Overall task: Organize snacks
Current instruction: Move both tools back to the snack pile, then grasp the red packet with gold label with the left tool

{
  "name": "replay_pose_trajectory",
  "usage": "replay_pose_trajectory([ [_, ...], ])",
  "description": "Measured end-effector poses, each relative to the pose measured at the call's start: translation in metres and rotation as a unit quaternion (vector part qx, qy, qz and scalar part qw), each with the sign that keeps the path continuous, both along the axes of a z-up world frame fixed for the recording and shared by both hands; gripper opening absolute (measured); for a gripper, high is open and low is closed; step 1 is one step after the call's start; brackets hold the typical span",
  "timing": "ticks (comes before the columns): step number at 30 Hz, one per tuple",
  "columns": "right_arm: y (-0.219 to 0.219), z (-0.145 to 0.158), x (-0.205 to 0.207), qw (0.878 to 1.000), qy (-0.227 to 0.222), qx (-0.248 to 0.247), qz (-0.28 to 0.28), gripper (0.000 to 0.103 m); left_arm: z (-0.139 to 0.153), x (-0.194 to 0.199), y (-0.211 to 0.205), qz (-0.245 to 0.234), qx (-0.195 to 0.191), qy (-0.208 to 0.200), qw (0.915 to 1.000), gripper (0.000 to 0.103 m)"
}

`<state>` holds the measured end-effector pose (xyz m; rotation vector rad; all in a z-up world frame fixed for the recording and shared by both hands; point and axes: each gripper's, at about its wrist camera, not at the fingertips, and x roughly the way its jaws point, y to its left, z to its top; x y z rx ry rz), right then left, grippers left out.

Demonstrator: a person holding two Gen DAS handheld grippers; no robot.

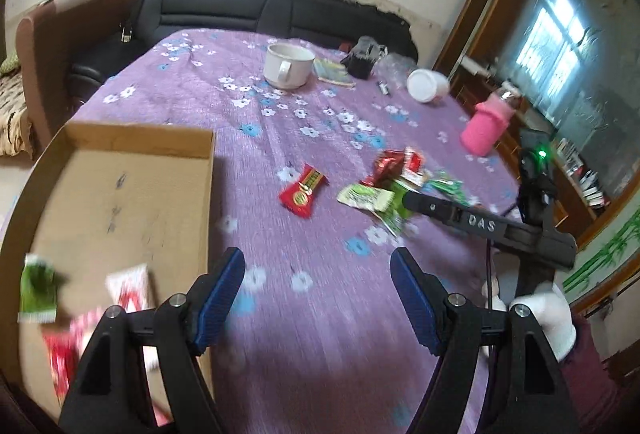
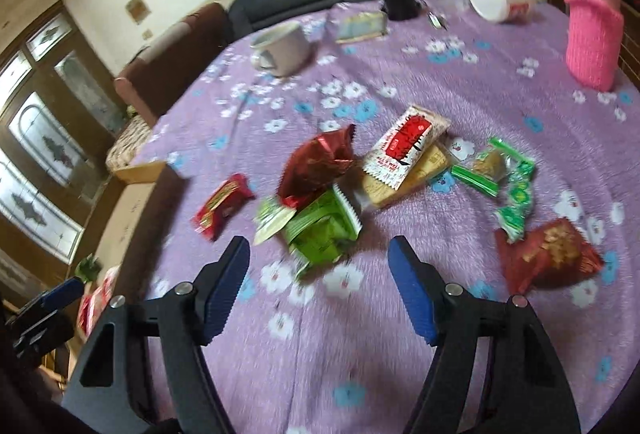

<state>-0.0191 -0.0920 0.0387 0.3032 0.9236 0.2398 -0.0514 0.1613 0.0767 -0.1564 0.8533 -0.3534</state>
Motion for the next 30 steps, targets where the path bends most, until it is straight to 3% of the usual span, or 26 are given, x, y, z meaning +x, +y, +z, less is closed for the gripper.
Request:
replay_pose_trajectory([
  [7,0.009,-0.017,0.015,1.0,-0.004,0.01,0.005,0.071,-0.022,0.061,-0.027,-0.006,0.033,0.041,0.9986,0.07],
  [9,0.009,-0.022,0.016,1.0,-0.001,0.018,0.012,0.043,-0.029,0.071,-0.037,-0.004,0.047,0.047,0.9978,0.07],
  [21,-0.015,-0.017,0.013,0.998,0.006,0.062,0.006,0.043,-0.062,0.114,-0.068,0.01,0.137,0.061,0.9887,0.069],
  [22,-0.017,-0.015,0.013,0.998,0.004,0.064,0.002,0.043,-0.061,0.113,-0.071,0.006,0.15,0.05,0.9875,0.064],
  [23,-0.018,-0.014,0.012,0.998,0.002,0.066,0.0,0.043,-0.061,0.112,-0.074,0.002,0.162,0.044,0.9858,0.053],
  [24,-0.02,-0.013,0.012,0.998,0.001,0.069,-0.003,0.043,-0.061,0.112,-0.077,-0.002,0.165,0.04,0.9854,0.036],
  [26,-0.024,-0.01,0.011,0.997,-0.004,0.076,-0.01,0.043,-0.059,0.11,-0.081,-0.015,0.158,0.041,0.9865,0.018],
  [30,-0.029,-0.005,0.009,0.996,-0.015,0.083,-0.018,0.043,-0.057,0.1,-0.086,-0.034,0.145,0.043,0.988,0.017],
])
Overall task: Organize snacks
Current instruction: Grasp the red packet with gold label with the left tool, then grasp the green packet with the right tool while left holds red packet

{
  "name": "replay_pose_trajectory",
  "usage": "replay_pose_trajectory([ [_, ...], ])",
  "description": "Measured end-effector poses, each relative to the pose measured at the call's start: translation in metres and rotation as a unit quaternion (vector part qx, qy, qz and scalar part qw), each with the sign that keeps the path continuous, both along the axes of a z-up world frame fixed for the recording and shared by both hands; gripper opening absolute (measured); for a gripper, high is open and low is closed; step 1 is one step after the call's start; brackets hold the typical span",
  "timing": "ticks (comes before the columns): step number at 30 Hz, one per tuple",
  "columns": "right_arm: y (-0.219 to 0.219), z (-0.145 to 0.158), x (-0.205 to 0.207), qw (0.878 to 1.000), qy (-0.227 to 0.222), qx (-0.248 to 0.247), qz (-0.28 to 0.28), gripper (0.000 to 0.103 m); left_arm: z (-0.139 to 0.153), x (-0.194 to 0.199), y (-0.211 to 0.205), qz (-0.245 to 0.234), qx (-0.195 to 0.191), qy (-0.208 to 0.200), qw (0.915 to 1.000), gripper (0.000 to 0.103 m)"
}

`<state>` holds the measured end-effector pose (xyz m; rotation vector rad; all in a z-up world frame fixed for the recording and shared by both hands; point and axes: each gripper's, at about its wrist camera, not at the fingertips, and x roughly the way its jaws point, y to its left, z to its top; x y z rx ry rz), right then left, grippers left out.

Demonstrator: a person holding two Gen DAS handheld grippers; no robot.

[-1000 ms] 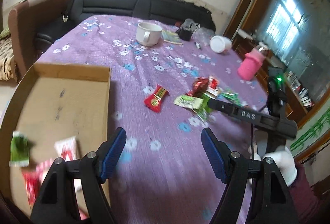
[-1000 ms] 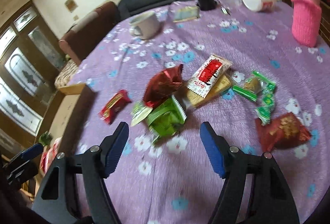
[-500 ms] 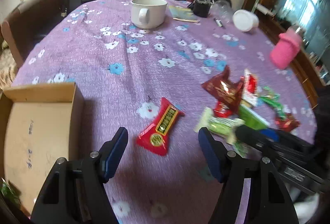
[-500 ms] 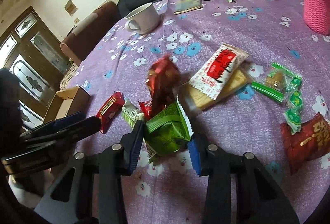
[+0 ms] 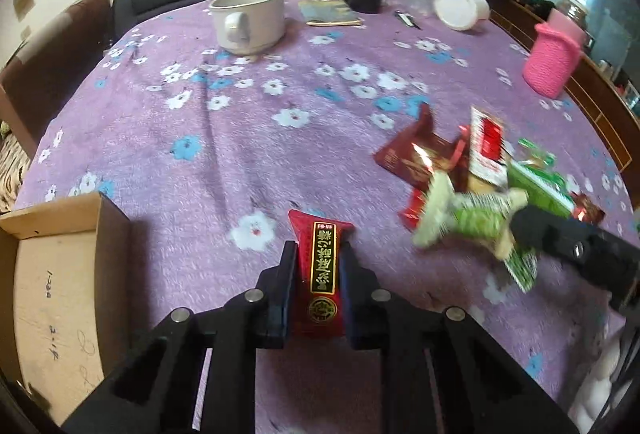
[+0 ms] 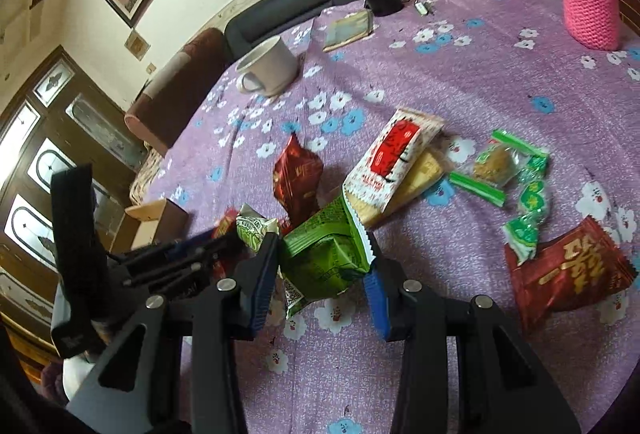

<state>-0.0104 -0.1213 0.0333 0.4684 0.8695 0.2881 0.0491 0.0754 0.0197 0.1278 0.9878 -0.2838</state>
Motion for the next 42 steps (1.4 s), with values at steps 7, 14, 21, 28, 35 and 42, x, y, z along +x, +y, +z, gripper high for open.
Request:
replay_pose_trajectory([
  [7,0.009,0.005,-0.005,0.999,-0.022,-0.008,0.022,0.043,0.024,-0.043,0.022,-0.003,-0.08,-0.007,0.9968,0.018],
  [14,0.028,-0.007,-0.006,0.998,0.001,-0.031,0.061,0.042,0.052,-0.098,0.064,0.009,-0.169,-0.027,0.9851,0.018],
  [21,0.028,-0.004,-0.053,0.996,-0.005,-0.065,0.063,0.014,0.065,-0.142,0.106,0.016,-0.227,-0.055,0.9723,0.018],
  [28,0.016,-0.011,-0.049,0.999,0.02,-0.03,0.034,0.049,0.065,-0.155,0.139,0.038,-0.252,-0.071,0.9643,0.018],
  [35,0.045,-0.012,-0.028,0.996,0.019,-0.089,0.025,0.066,0.063,-0.168,0.168,0.061,-0.265,-0.074,0.9593,0.018],
  [42,0.052,-0.002,-0.05,0.994,0.022,-0.087,0.058,0.042,0.068,-0.162,0.204,0.089,-0.255,-0.087,0.9589,0.018],
])
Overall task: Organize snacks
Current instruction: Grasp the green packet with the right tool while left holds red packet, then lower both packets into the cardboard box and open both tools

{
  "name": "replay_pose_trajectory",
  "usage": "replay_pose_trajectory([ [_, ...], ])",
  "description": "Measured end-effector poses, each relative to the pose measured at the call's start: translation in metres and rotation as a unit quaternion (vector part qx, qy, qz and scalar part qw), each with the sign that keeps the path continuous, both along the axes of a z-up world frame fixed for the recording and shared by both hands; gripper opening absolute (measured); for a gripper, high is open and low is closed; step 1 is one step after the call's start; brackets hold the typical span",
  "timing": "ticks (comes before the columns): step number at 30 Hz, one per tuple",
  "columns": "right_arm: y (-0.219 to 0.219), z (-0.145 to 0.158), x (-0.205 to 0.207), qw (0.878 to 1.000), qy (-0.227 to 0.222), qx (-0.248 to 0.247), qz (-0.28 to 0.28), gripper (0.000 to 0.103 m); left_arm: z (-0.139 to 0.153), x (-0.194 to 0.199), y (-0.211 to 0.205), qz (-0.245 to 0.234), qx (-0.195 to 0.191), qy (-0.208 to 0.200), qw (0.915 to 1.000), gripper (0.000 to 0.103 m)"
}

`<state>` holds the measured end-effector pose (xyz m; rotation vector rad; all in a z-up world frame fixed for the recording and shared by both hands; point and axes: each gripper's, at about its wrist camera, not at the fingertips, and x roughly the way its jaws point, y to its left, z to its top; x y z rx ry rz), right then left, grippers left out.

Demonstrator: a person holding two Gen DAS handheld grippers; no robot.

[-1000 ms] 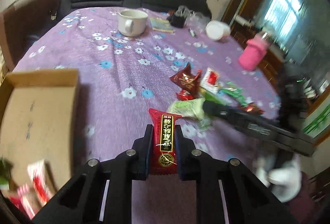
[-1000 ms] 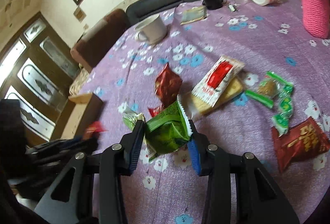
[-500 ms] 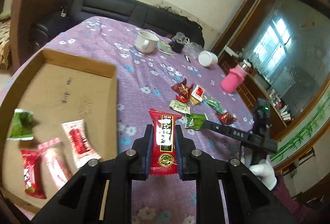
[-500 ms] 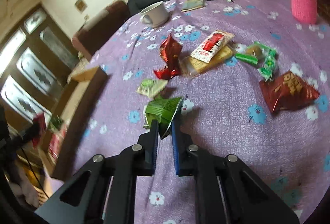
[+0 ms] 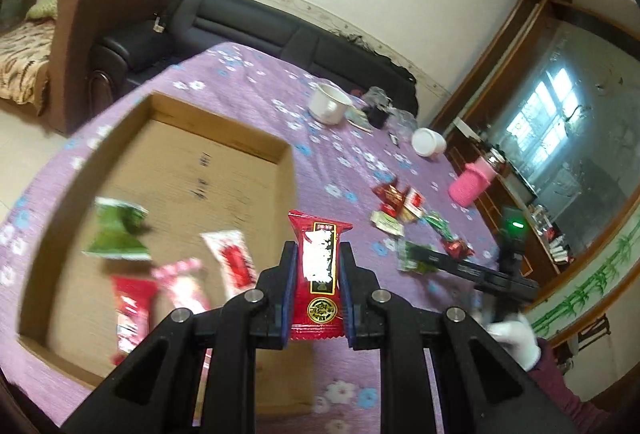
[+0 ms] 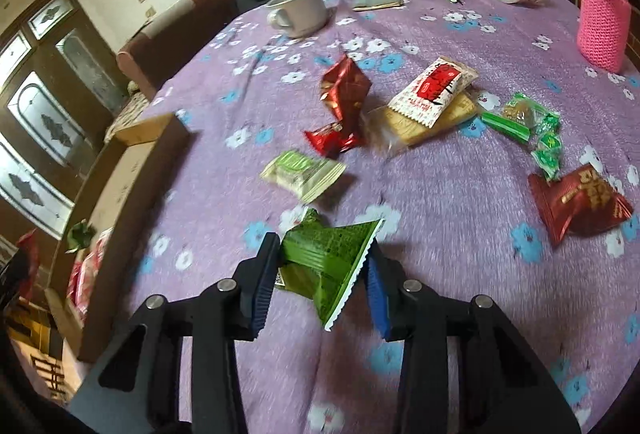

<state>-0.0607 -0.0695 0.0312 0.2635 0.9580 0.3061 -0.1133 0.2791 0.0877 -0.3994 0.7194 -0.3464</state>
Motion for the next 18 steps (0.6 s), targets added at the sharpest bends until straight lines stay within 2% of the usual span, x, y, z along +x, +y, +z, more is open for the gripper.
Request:
replay_pose_trajectory([
  [5,0.011,0.037,-0.007,0.999,-0.031,0.03,0.028,0.043,-0.002,0.025,0.03,0.029,0.008,0.019,0.9994,0.018],
  [10,0.069,0.067,0.002,0.994,-0.051,0.023,0.093,0.043,-0.018,0.052,0.05,0.052,0.013,0.052,0.9972,0.018],
  [14,0.124,0.072,0.009,0.988,-0.054,0.013,0.145,0.043,-0.031,0.068,0.059,0.069,0.013,0.073,0.9948,0.018],
  [18,0.181,0.058,0.019,0.981,-0.049,0.001,0.186,0.043,-0.042,0.078,0.063,0.068,0.006,0.087,0.9938,0.018],
])
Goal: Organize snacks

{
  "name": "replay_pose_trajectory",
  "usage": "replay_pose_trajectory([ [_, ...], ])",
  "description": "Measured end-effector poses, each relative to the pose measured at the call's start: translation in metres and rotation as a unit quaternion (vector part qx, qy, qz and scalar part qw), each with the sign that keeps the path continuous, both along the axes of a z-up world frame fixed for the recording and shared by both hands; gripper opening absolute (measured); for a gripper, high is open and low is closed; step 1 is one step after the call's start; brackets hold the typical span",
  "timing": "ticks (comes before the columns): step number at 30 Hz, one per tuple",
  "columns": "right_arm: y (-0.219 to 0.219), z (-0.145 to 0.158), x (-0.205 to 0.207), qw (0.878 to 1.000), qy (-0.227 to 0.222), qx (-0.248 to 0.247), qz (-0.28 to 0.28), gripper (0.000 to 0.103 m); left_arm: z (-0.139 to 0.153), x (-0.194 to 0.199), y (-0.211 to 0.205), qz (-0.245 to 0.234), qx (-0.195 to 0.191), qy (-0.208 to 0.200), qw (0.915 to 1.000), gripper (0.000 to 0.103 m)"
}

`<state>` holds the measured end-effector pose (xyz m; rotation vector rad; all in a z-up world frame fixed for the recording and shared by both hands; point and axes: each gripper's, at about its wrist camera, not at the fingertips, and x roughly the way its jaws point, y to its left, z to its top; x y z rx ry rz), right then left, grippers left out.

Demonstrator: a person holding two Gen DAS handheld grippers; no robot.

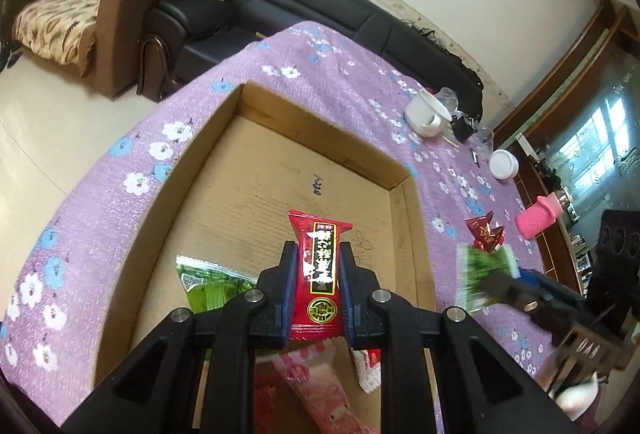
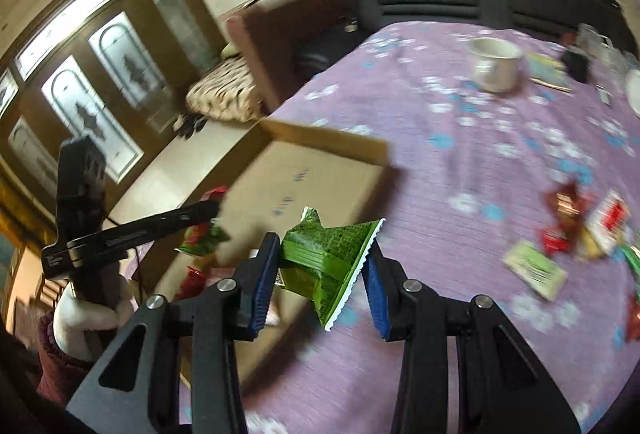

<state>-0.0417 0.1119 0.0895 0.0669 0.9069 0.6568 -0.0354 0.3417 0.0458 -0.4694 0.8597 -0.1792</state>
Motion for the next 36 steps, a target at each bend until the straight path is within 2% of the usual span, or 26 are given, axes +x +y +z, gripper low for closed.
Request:
replay_pose_trajectory([
  [7,0.055,-0.032,0.018,0.999,-0.002,-0.046,0.017,0.043,-0.008,0.005,0.009,0.005,-0.032,0.009,0.9994,0.02],
  [11,0.065,-0.042,0.032,0.998,-0.008,-0.063,0.006,0.045,-0.007,0.001,0.013,0.005,-0.043,0.003,0.9991,0.033],
  [14,0.06,-0.044,0.036,0.999,0.005,-0.05,-0.004,0.047,0.001,-0.008,0.013,0.004,-0.039,-0.012,0.9992,0.034],
  [17,0.049,-0.034,0.034,0.999,-0.004,-0.037,-0.018,0.053,0.014,-0.022,0.007,0.006,-0.024,-0.03,0.9992,0.048],
  [21,0.014,-0.009,0.015,0.999,-0.016,-0.008,-0.046,0.053,0.032,-0.044,-0.006,0.01,-0.014,-0.053,0.9984,0.065],
  [26,-0.054,0.022,-0.021,0.996,-0.027,0.02,-0.086,0.055,0.058,-0.082,-0.034,-0.043,-0.045,-0.095,0.9935,0.065],
  [29,-0.114,0.046,-0.056,0.991,-0.043,0.033,-0.125,0.057,0.077,-0.105,-0.052,-0.072,-0.06,-0.109,0.9896,0.065],
  [33,-0.184,0.082,-0.098,0.981,-0.071,0.047,-0.174,0.059,0.11,-0.137,-0.071,-0.113,-0.087,-0.15,0.9784,0.066],
  [36,-0.232,0.122,-0.134,0.971,-0.107,0.036,-0.208,0.059,0.131,-0.151,-0.083,-0.155,-0.114,-0.153,0.9693,0.067],
])
